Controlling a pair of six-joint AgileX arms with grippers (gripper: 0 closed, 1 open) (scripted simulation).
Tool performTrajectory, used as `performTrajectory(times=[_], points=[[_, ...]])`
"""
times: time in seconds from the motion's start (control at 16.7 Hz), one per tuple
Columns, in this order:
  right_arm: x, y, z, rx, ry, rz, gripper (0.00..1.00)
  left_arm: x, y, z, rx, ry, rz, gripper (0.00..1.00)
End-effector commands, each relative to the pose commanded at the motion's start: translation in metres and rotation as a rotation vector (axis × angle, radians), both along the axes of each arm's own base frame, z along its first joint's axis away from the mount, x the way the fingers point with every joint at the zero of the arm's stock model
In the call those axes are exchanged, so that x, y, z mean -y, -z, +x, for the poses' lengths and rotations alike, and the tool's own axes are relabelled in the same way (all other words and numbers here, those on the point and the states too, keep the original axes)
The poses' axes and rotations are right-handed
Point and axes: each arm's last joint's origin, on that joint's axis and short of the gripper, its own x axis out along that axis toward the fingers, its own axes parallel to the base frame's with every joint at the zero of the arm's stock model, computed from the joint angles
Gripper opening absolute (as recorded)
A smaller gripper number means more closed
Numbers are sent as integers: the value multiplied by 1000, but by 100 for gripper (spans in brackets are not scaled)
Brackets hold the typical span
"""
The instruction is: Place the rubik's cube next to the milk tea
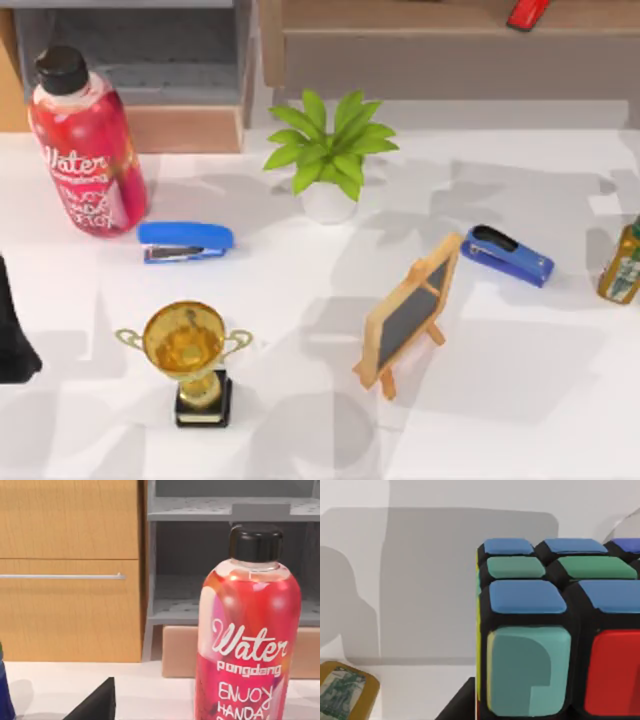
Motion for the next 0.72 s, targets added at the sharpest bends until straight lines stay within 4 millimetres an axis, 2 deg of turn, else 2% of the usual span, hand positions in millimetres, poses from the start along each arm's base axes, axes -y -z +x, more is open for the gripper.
performTrajectory(times=[0.72], points=[[-11,-5,2,43,-21,1,0,0,0,0,0,0,0,100]])
